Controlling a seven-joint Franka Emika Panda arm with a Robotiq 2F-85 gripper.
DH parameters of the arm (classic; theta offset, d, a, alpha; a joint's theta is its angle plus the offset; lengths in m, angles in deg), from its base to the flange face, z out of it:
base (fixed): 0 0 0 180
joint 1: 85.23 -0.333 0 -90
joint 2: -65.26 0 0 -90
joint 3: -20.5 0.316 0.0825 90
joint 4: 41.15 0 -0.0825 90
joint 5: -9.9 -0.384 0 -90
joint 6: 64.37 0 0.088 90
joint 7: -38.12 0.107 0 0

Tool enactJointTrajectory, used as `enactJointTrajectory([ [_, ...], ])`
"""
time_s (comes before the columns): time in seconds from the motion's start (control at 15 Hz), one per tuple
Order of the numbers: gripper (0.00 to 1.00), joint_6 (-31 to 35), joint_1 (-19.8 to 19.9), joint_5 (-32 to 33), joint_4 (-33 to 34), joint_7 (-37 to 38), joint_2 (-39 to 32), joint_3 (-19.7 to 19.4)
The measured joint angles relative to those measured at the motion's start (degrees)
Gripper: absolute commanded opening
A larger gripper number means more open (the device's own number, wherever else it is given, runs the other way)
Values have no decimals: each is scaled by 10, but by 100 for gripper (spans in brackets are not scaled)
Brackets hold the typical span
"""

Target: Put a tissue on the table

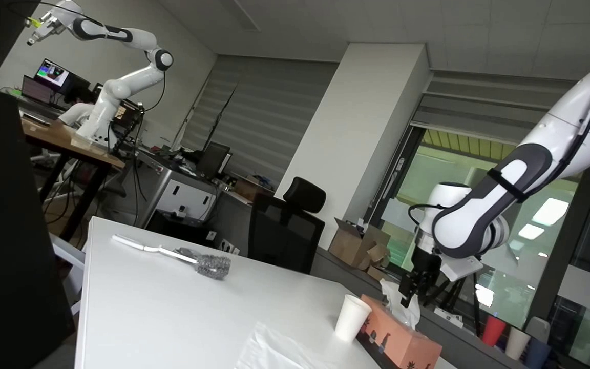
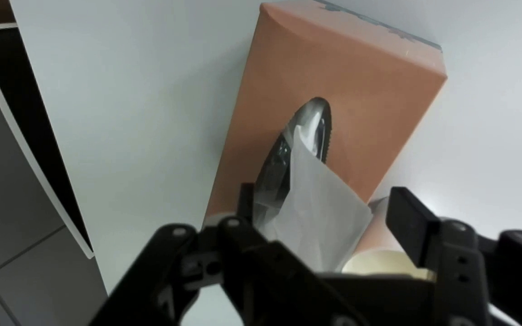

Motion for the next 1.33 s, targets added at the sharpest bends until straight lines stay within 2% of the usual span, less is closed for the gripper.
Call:
enactJointTrajectory([
  [0.4, 5, 8, -23, 0, 17, 1, -24, -24],
  [0.47, 1, 7, -24, 0, 18, 1, -24, -25],
  [1.33, 0, -8, -34, 1, 65, 0, -1, -25],
])
